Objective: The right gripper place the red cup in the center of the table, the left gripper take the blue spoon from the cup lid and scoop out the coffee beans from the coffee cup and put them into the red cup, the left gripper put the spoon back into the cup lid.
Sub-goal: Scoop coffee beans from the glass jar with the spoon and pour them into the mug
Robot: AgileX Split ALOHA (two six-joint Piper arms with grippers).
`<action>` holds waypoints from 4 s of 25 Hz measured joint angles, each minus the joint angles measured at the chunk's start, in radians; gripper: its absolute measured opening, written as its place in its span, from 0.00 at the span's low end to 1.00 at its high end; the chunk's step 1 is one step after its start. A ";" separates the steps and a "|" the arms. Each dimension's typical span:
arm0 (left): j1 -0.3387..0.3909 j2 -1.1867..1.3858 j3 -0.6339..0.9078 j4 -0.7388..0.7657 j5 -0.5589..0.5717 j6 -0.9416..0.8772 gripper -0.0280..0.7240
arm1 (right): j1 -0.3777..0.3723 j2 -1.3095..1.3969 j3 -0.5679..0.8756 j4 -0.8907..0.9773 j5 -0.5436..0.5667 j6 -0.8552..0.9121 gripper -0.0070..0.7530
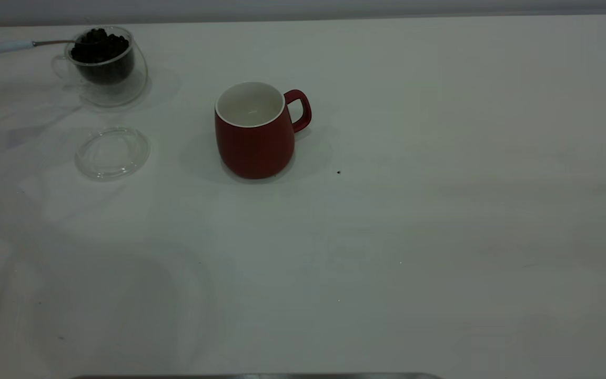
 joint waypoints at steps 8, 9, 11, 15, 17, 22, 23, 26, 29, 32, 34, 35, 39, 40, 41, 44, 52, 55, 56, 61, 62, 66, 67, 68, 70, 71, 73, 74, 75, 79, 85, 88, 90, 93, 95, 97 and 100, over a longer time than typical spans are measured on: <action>-0.019 0.000 0.000 0.021 0.002 -0.005 0.20 | 0.000 0.000 0.000 0.000 0.000 0.000 0.76; -0.023 0.000 0.000 0.023 0.004 -0.005 0.20 | 0.000 0.000 0.000 0.000 0.000 0.000 0.76; -0.034 0.000 0.000 0.023 0.005 -0.005 0.20 | 0.000 0.000 0.000 0.000 0.000 0.000 0.76; -0.061 0.000 0.000 0.024 0.005 -0.005 0.20 | 0.000 0.000 0.000 0.000 0.000 0.000 0.76; -0.079 0.000 0.000 0.024 0.005 -0.005 0.20 | 0.000 0.000 0.000 0.000 0.000 0.000 0.76; -0.132 0.000 0.000 0.024 0.005 -0.005 0.20 | 0.000 0.000 0.000 0.000 0.000 0.000 0.76; -0.139 0.000 0.000 0.024 0.005 -0.005 0.20 | 0.000 0.000 0.000 0.000 0.000 0.000 0.76; -0.165 0.000 0.000 0.024 0.005 -0.005 0.20 | 0.000 0.000 0.000 0.000 0.000 0.000 0.76; -0.188 0.000 0.000 0.025 0.005 -0.006 0.20 | 0.000 0.000 0.000 0.000 0.000 0.000 0.76; -0.213 0.000 0.000 0.025 0.005 -0.006 0.20 | 0.000 0.000 0.000 0.000 0.000 0.000 0.76; -0.227 0.000 0.000 0.025 0.005 -0.007 0.20 | 0.000 0.000 0.000 0.000 0.000 0.000 0.76; -0.235 0.000 0.000 0.025 0.005 -0.009 0.20 | 0.000 0.000 0.000 0.000 0.000 0.000 0.76; -0.263 0.000 0.000 0.025 0.005 -0.017 0.20 | 0.000 0.000 0.000 0.000 0.000 0.000 0.76; -0.270 0.000 0.000 0.025 0.005 -0.018 0.20 | 0.000 0.000 0.000 0.000 0.000 0.000 0.76; -0.276 0.000 0.000 0.025 0.005 -0.019 0.20 | 0.000 0.000 0.000 0.000 0.000 0.000 0.76; -0.296 0.000 0.000 0.025 0.005 -0.023 0.20 | 0.000 0.000 0.000 0.000 0.000 0.000 0.76; -0.331 -0.006 0.000 0.028 0.006 -0.032 0.20 | 0.000 0.000 0.000 0.000 0.000 0.000 0.76; -0.346 -0.026 0.000 0.036 0.006 -0.032 0.20 | 0.000 0.000 0.000 0.001 0.000 0.000 0.76; -0.349 -0.035 0.000 0.038 0.007 -0.032 0.20 | 0.000 0.000 0.000 0.001 0.000 0.000 0.76; -0.357 -0.048 0.000 0.053 0.010 -0.052 0.20 | 0.000 0.000 0.000 0.001 0.000 0.000 0.76; -0.359 -0.048 0.000 0.062 0.010 -0.054 0.20 | 0.000 0.000 0.000 0.001 0.000 0.000 0.76; -0.384 -0.048 0.000 0.110 0.010 -0.060 0.20 | 0.000 0.000 0.000 0.001 0.000 0.000 0.76; -0.391 -0.048 0.000 0.117 0.010 -0.060 0.20 | 0.000 0.000 0.000 0.001 0.000 0.000 0.76; -0.395 -0.048 0.000 0.121 0.010 -0.060 0.20 | 0.000 0.000 0.000 0.001 0.000 0.000 0.76; -0.397 -0.048 0.000 0.122 0.010 -0.060 0.20 | 0.000 0.000 0.000 0.001 0.000 0.000 0.76; -0.397 -0.048 0.000 0.122 0.010 -0.060 0.20 | 0.000 0.000 0.000 0.001 0.000 0.000 0.76; -0.397 -0.049 0.000 0.125 0.010 -0.060 0.20 | 0.000 0.000 0.000 0.001 0.000 0.000 0.76; -0.397 -0.049 0.000 0.129 0.010 -0.060 0.20 | 0.000 0.000 0.000 0.001 0.000 0.000 0.76; -0.397 -0.049 0.000 0.131 0.010 -0.060 0.20 | 0.000 0.000 0.000 0.001 0.000 0.000 0.76; -0.397 -0.050 0.000 0.156 0.014 -0.060 0.20 | 0.000 0.000 0.000 0.001 0.000 0.000 0.76; -0.398 -0.050 0.000 0.159 0.014 -0.060 0.20 | 0.000 0.000 0.000 0.001 0.000 0.000 0.76; -0.399 -0.050 0.000 0.146 0.014 -0.060 0.20 | 0.000 0.000 0.000 0.001 0.000 0.000 0.76; -0.399 -0.050 0.000 0.132 0.014 -0.060 0.20 | 0.000 0.000 0.000 0.002 0.000 0.000 0.76; -0.399 -0.050 0.000 0.132 0.014 -0.057 0.20 | 0.000 0.000 0.000 0.002 0.000 0.000 0.76; -0.400 -0.050 0.000 0.132 0.014 -0.059 0.20 | 0.000 0.000 0.000 0.002 0.000 0.000 0.76; -0.400 -0.050 0.000 0.132 0.014 -0.059 0.20 | 0.000 0.000 0.000 0.002 0.000 0.000 0.76; -0.400 -0.050 0.000 0.132 0.014 -0.059 0.20 | 0.000 0.000 0.000 0.002 0.000 0.000 0.76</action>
